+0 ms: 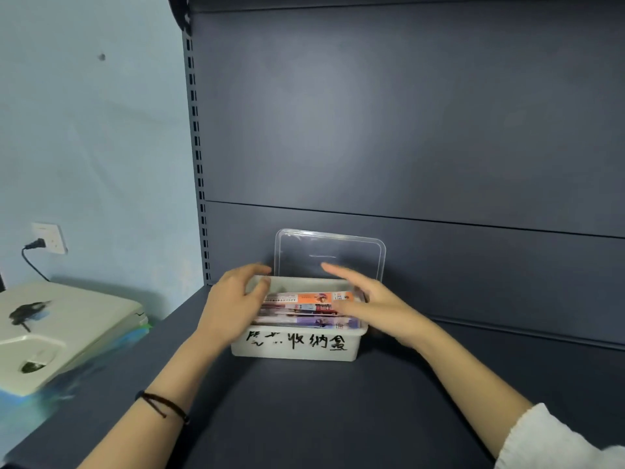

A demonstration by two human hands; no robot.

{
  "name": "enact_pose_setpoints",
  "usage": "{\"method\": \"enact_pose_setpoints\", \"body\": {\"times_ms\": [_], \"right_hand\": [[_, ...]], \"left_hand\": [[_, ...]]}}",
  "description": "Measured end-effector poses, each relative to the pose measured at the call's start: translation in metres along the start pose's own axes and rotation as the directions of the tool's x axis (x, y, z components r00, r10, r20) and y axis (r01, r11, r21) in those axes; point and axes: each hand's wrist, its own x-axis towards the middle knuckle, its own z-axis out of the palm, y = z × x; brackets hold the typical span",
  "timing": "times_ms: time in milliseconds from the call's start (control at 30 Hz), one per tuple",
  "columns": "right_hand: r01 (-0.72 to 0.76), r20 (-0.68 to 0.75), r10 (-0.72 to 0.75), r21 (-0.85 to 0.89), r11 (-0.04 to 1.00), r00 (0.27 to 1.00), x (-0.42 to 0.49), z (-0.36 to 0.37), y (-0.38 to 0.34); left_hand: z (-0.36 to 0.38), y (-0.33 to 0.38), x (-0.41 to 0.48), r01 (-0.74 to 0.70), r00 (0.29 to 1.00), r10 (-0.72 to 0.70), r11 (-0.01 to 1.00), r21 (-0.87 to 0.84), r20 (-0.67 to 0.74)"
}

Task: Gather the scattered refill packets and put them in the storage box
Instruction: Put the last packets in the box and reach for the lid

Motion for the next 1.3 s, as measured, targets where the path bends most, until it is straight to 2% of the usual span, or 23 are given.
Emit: {"method": "enact_pose_setpoints", "body": {"times_ms": [67,133,233,367,467,600,667,767,867,1000,1067,1167,1233,1300], "right_hand": [[0.017,-0.111,-0.014,0.026,1.000,0.994,0.002,-0.007,0.001],[0.017,-0.215,-0.016,0.004,1.000,0.976,0.004,-0.016,0.002],[-0.035,-0.249,0.001,-0.129,0.991,0.969,0.005,-0.030,0.006],[-0.052,-0.241,-0.028,-0.322,0.945,0.970,0.005,-0.027,0.011],[-0.003,-0.290,-0.112,-0.367,0.930,0.950,0.006,-0.014,0.015],[0.079,-0.332,-0.196,-0.335,0.939,0.923,0.007,-0.006,0.018],[0.091,-0.315,-0.207,-0.344,0.934,0.926,0.005,-0.006,0.017],[0.104,-0.218,-0.220,-0.444,0.890,0.951,0.003,-0.011,0.015],[0.105,-0.268,-0.248,-0.455,0.884,0.931,0.003,-0.016,0.014],[0.104,-0.467,-0.336,-0.455,0.885,0.818,0.005,-0.022,0.018],[0.067,-0.517,-0.306,-0.430,0.900,0.799,0.005,-0.024,0.020],[-0.027,-0.482,-0.183,-0.397,0.918,0.857,0.004,-0.022,0.020],[-0.057,-0.418,-0.128,-0.402,0.914,0.899,0.003,-0.021,0.021],[-0.069,-0.387,-0.101,-0.403,0.913,0.917,0.002,-0.023,0.020]], "left_hand": [[0.001,0.005,-0.003,0.139,0.990,-0.136,0.975,-0.171,0.030],[0.000,0.007,-0.005,0.165,0.986,-0.156,0.963,-0.211,0.063],[-0.004,0.003,-0.007,0.087,0.987,-0.071,0.990,-0.108,0.143],[-0.006,-0.005,-0.008,-0.159,0.943,0.115,0.980,0.120,0.311],[-0.006,-0.005,-0.008,-0.134,0.948,0.093,0.984,0.117,0.306],[-0.004,-0.004,-0.009,-0.107,0.952,0.071,0.989,0.106,0.297],[-0.002,-0.006,-0.008,-0.103,0.953,0.064,0.988,0.119,0.295],[0.000,-0.007,-0.005,-0.084,0.949,0.036,0.986,0.144,0.312],[0.002,-0.011,-0.003,-0.055,0.931,-0.008,0.985,0.163,0.365],[0.003,-0.009,-0.002,-0.028,0.946,0.013,0.999,0.041,0.325],[0.004,-0.007,-0.004,-0.007,0.970,0.025,0.997,-0.074,0.240],[0.003,-0.001,-0.004,0.186,0.980,-0.143,0.897,-0.401,0.135],[0.004,0.002,-0.005,0.300,0.954,-0.256,0.781,-0.547,0.158],[0.007,0.001,-0.003,0.381,0.924,-0.315,0.690,-0.616,0.219]]}}
